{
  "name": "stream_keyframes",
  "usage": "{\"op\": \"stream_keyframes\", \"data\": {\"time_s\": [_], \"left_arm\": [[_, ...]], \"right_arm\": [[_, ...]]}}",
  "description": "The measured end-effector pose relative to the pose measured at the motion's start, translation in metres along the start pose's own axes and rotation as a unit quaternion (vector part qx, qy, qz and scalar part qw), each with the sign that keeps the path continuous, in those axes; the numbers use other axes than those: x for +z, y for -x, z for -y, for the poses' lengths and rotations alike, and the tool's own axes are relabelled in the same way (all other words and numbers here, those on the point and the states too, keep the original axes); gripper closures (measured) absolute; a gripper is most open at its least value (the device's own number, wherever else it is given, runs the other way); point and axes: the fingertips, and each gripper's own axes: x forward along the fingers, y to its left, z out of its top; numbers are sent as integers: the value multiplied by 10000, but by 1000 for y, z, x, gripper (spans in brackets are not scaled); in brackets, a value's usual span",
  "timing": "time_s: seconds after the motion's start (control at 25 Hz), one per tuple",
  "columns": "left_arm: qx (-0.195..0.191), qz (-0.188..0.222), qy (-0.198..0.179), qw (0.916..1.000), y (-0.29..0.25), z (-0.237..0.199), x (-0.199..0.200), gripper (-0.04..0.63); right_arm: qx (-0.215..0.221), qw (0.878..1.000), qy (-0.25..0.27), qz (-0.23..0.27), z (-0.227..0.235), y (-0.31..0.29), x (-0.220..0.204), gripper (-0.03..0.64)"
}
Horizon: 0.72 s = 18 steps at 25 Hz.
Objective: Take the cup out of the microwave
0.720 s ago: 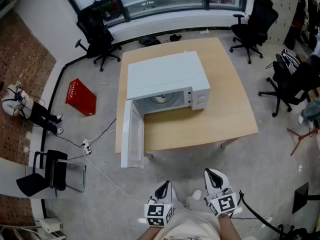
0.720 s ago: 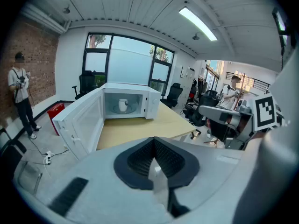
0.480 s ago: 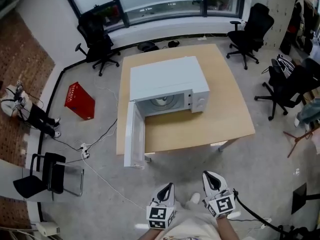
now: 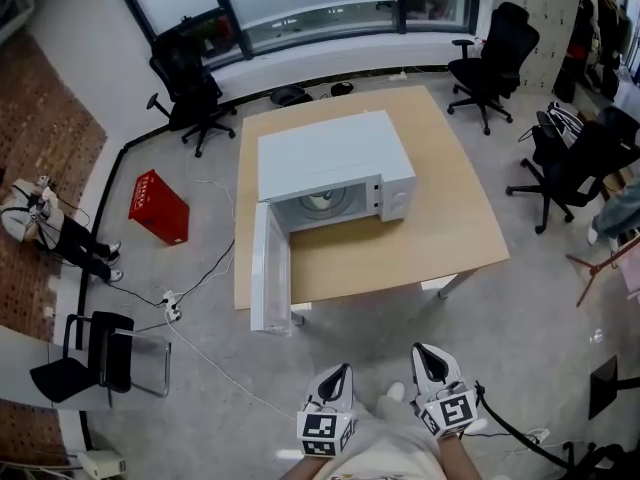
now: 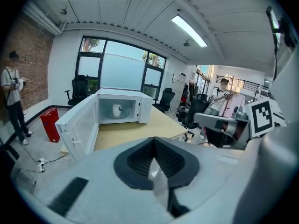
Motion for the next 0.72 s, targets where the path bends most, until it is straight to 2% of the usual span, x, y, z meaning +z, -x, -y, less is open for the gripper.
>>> {"op": "stream_keyframes", "data": {"time_s": [0.44, 0.56, 0.72], "left_arm": [[644, 133, 204, 9976, -4, -1, -1, 592], [621, 202, 164, 9977, -15, -3, 11, 592], [409, 267, 180, 9986, -52, -17, 33, 592]], "right_arm": [[411, 9990, 126, 124, 18, -7, 4, 611], [506, 9987, 109, 20, 21, -21, 4, 611], [524, 9985, 135, -39, 33, -60, 9, 611]]}}
